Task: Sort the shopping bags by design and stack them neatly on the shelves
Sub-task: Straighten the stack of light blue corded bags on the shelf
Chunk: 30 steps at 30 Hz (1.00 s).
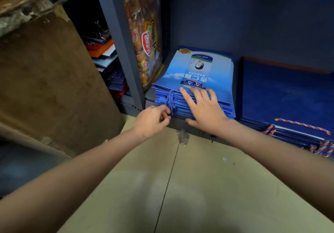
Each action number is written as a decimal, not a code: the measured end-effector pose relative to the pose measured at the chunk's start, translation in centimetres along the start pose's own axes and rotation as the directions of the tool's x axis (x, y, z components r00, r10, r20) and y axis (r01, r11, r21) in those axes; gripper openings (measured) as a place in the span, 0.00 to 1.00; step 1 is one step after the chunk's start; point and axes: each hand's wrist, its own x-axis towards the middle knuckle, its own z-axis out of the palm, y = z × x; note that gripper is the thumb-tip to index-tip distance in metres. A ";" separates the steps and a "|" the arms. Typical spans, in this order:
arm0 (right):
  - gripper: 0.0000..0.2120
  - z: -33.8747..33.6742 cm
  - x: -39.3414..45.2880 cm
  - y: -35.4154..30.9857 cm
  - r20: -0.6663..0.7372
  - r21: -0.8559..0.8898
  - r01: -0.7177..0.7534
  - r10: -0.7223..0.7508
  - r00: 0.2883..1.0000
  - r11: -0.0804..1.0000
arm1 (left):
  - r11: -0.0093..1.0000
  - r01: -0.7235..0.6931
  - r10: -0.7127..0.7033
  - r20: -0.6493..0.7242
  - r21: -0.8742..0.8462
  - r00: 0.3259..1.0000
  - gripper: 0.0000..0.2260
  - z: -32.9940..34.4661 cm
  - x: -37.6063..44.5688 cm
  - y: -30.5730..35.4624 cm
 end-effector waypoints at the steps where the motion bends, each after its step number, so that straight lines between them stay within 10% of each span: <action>1: 0.43 -0.5 -0.1 0.5 0.015 0.094 0.029 -0.030 0.999 0.995 | 0.999 -0.030 0.030 -0.036 -0.019 0.999 0.07 -0.4 -0.5 -0.2; 9: 0.19 -2.9 -4.0 8.0 -0.266 0.424 0.020 0.104 0.958 0.905 | 0.989 -0.102 0.134 -0.348 0.110 0.928 0.20 -0.9 0.8 1.5; 14: 0.27 -0.1 -8.9 7.4 -0.156 0.310 0.068 -0.020 0.988 0.948 | 0.990 0.019 0.025 -0.300 0.143 0.954 0.22 1.3 2.4 2.9; 21: 0.30 2.2 -9.7 3.4 -0.217 0.344 -0.021 0.101 0.971 0.939 | 0.966 -0.192 0.237 -0.302 0.173 0.923 0.19 0.6 2.2 0.3; 30: 0.33 4.2 -10.6 1.7 -0.084 -0.014 -0.003 0.002 0.996 1.000 | 0.922 -0.231 0.311 -0.239 0.310 0.920 0.25 2.2 2.2 -1.1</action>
